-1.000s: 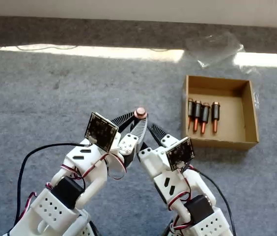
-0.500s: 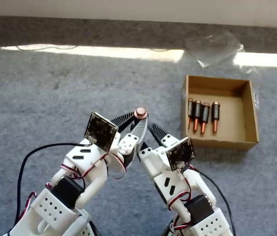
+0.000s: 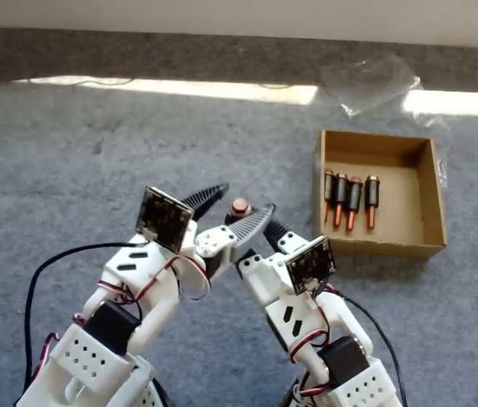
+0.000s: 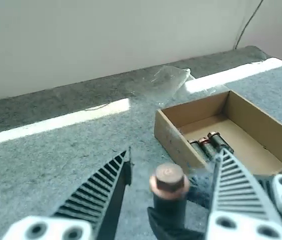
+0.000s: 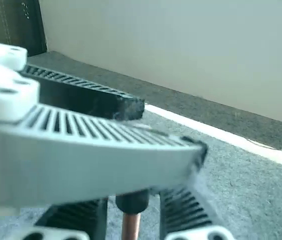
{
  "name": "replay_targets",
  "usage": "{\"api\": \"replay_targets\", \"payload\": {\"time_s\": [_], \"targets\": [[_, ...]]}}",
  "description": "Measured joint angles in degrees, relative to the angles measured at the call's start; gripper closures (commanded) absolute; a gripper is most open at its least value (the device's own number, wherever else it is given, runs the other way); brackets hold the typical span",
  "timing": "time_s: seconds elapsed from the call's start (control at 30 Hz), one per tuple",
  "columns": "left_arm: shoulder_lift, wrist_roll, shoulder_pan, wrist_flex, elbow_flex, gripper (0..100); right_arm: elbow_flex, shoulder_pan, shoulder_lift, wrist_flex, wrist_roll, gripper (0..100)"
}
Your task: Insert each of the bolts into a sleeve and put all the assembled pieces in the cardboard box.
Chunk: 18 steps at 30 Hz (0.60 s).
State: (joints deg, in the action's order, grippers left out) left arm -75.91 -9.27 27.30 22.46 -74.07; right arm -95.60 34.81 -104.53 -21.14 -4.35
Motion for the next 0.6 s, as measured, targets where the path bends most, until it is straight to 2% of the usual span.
{"api": "replay_targets", "payload": {"time_s": [0.27, 0.5, 0.6], "targets": [[0.1, 0.0, -7.3, 0.6, 7.9, 76, 0.0, 0.0, 0.0, 0.0, 0.0, 99.5], [0.0, 0.0, -18.4, 10.5, 15.8, 100, 0.0, 0.0, 0.0, 0.0, 0.0, 99.5], [0.0, 0.0, -22.7, 12.3, 17.2, 97, 0.0, 0.0, 0.0, 0.0, 0.0, 99.5]]}}
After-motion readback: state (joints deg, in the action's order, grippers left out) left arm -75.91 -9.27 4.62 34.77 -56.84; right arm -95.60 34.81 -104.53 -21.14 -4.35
